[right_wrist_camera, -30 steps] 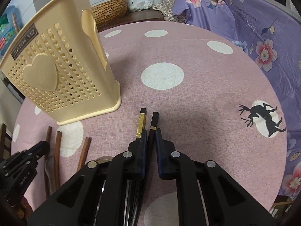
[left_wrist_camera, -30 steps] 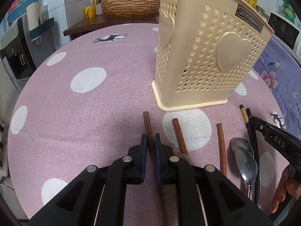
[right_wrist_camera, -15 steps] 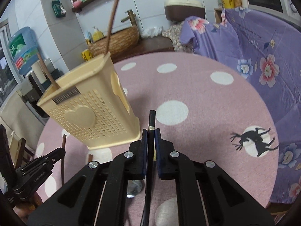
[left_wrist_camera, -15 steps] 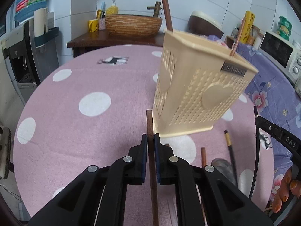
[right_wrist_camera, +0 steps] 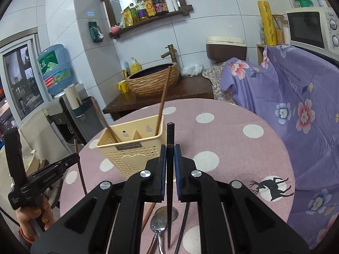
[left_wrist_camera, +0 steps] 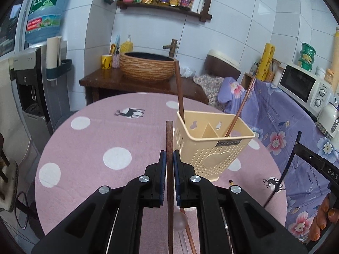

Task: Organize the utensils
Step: 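Lift both held chopsticks and carry them over the cream basket, then open the left tool into the basket while the right tool releases its chopstick, then move both open tools back down toward the remaining utensils on the table, then close the left tool on a wooden chopstick while the right tool grasps a black chopstick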

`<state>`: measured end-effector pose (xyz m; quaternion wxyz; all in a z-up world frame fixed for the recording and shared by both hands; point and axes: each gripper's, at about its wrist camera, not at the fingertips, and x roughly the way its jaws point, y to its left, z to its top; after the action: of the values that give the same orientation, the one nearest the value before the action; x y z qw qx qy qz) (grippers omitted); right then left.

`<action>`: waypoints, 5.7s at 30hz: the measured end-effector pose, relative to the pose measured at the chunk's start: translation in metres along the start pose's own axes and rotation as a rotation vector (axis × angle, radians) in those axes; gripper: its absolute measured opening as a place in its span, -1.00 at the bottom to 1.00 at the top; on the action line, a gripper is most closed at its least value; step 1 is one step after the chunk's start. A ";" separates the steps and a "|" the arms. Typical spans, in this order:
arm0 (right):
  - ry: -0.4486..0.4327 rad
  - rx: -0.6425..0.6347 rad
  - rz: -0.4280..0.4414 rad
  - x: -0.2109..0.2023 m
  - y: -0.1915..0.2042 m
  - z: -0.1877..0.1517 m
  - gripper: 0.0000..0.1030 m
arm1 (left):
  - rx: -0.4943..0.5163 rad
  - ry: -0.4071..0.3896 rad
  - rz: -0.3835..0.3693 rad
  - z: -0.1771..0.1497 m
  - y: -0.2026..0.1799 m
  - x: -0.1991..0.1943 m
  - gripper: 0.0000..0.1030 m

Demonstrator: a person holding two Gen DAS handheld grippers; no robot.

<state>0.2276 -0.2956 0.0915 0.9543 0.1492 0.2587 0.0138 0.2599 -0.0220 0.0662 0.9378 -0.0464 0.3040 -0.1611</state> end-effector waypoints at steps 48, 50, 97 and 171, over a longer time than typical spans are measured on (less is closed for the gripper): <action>-0.229 -0.132 0.068 -0.055 0.070 0.162 -0.84 | -0.031 -0.278 -0.103 0.164 -0.021 -0.080 -0.85; -0.236 -0.123 0.052 -0.045 0.071 0.165 -0.84 | -0.033 -0.285 -0.091 0.166 -0.028 -0.072 -0.85; -0.100 -0.131 -0.018 0.036 0.042 0.048 -0.07 | -0.025 -0.156 0.006 0.034 -0.016 -0.002 0.41; 0.226 -0.034 -0.288 0.058 -0.043 -0.125 0.32 | 0.139 0.399 0.025 -0.088 -0.047 0.115 -0.59</action>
<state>0.2129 -0.2956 -0.0520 0.9135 0.0922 0.3829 -0.1019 0.2827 -0.1034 -0.0602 0.8620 0.0548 0.4722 -0.1760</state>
